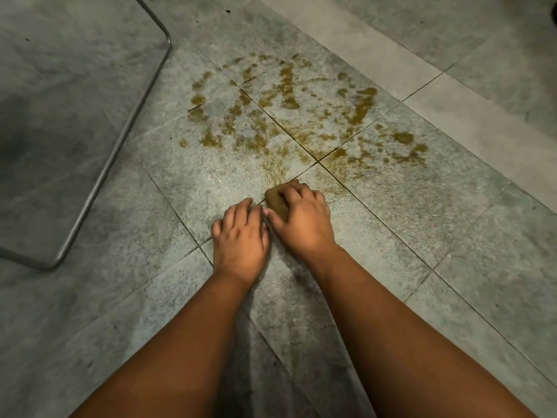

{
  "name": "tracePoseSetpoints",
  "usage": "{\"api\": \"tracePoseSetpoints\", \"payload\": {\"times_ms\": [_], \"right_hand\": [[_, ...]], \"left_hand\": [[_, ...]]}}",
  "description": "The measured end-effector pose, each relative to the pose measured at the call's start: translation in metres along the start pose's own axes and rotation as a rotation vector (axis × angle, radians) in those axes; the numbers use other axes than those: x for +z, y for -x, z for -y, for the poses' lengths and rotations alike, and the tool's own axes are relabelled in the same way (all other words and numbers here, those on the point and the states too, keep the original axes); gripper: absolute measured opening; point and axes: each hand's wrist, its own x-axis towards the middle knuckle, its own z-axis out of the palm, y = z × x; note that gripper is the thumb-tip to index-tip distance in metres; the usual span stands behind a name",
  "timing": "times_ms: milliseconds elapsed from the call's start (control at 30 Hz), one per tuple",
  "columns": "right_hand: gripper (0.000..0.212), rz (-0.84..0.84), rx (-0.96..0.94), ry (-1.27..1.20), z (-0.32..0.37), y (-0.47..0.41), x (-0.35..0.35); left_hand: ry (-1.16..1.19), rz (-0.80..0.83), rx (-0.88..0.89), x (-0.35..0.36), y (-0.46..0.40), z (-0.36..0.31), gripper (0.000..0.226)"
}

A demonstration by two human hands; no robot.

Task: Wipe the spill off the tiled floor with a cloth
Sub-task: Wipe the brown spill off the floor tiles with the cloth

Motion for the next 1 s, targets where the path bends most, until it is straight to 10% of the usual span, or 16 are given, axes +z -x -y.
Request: {"api": "tracePoseSetpoints", "payload": {"times_ms": [1000], "right_hand": [[0.05,-0.003,-0.087,-0.114,-0.005,-0.032,-0.006]], "left_hand": [[0.036,0.049,-0.097,0.017,-0.08,0.024,0.065]]}}
